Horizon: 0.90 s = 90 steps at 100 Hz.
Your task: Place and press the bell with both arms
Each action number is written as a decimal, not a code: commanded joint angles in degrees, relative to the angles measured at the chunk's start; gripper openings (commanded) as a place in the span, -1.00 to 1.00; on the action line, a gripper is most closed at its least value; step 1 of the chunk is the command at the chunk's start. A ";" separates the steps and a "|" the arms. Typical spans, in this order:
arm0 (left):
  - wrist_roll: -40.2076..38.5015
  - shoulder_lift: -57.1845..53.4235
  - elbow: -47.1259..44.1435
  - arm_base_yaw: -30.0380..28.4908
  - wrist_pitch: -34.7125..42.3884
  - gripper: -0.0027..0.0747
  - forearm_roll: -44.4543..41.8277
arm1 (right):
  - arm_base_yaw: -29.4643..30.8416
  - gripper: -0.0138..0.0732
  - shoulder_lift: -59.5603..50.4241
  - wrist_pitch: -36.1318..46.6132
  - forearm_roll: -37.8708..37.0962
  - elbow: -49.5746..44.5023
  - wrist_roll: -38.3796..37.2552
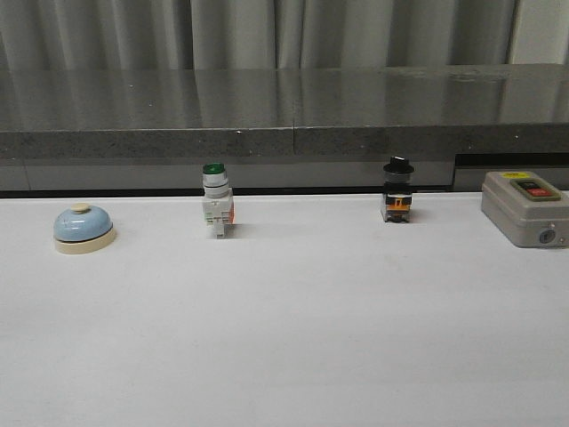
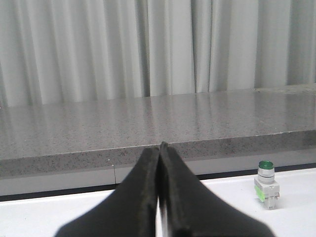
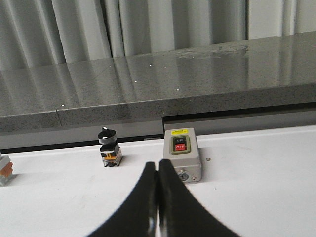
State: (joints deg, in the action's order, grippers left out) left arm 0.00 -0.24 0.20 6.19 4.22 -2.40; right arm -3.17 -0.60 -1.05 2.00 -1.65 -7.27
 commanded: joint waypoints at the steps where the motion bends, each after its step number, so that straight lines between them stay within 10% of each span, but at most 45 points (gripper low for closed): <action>1: -0.65 -1.82 -3.16 -0.14 4.39 -0.99 0.06 | 0.23 -0.83 -0.91 4.80 -0.37 1.15 0.09; 90: -0.65 14.45 12.29 -0.14 -9.41 -0.99 6.32 | 0.23 -0.83 -0.91 4.80 -0.37 1.15 0.09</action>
State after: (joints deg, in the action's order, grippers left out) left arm 0.00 9.00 7.09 6.19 -9.32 3.09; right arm -3.17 -0.60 -1.05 2.00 -1.65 -7.27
